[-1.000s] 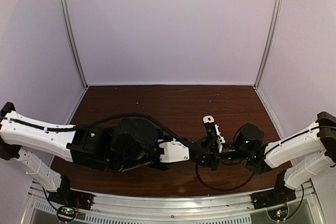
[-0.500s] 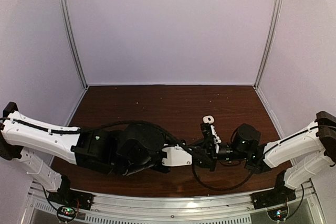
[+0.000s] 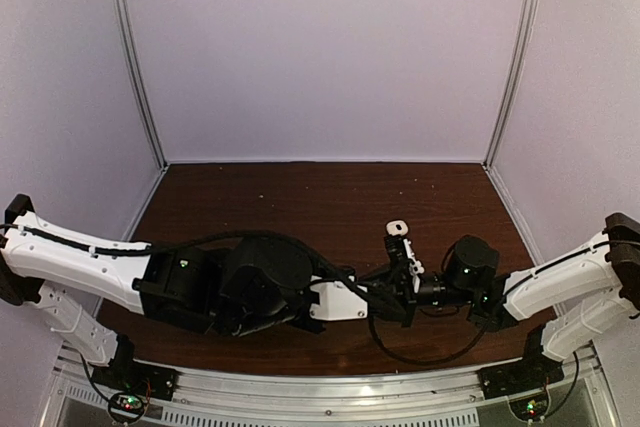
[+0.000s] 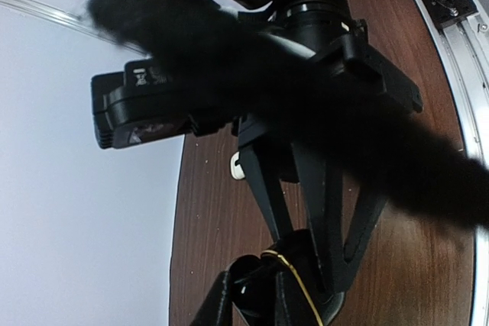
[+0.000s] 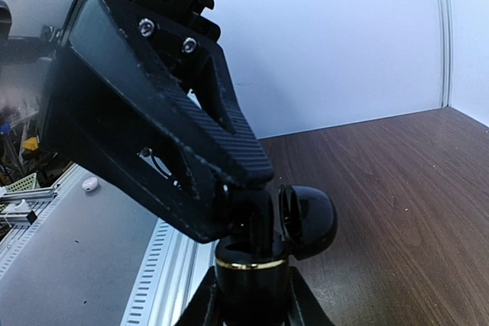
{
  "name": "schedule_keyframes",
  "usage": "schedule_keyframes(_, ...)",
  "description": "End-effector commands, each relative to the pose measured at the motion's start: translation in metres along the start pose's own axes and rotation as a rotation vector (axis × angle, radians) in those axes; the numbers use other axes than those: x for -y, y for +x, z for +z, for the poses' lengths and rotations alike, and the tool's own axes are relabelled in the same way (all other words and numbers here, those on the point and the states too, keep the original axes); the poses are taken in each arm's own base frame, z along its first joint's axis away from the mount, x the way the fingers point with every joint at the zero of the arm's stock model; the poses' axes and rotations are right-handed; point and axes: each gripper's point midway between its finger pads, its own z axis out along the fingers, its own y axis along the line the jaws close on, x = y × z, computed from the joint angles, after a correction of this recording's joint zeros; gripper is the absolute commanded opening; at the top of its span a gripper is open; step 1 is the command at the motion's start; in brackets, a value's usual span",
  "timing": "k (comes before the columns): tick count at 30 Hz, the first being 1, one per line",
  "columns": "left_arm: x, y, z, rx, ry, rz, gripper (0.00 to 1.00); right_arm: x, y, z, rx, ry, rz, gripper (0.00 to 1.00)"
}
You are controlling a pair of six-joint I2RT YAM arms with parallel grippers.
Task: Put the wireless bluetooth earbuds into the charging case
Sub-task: Insert the right earbud into the right side groove of the charging case.
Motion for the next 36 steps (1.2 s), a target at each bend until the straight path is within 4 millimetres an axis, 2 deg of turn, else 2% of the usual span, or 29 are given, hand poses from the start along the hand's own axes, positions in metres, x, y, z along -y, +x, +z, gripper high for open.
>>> schedule_keyframes(1,0.006,-0.016,-0.007,0.068,0.055,-0.029,0.14,-0.019,-0.041,-0.004,0.135,-0.063,-0.120,0.00)
schedule_keyframes(20,0.005,-0.014,-0.012,0.073,0.065,-0.030,0.25,-0.020,-0.041,-0.005,0.139,-0.067,-0.134,0.00)
schedule_keyframes(25,0.001,-0.018,-0.016,0.087,0.062,-0.044,0.35,-0.019,-0.040,-0.004,0.136,-0.064,-0.132,0.00)
schedule_keyframes(32,-0.017,-0.034,-0.029,0.153,0.037,-0.107,0.45,-0.016,-0.036,-0.004,0.132,-0.055,-0.125,0.00)
schedule_keyframes(36,-0.033,-0.042,-0.038,0.201,-0.010,-0.154,0.54,-0.015,-0.033,-0.004,0.130,-0.052,-0.118,0.00)
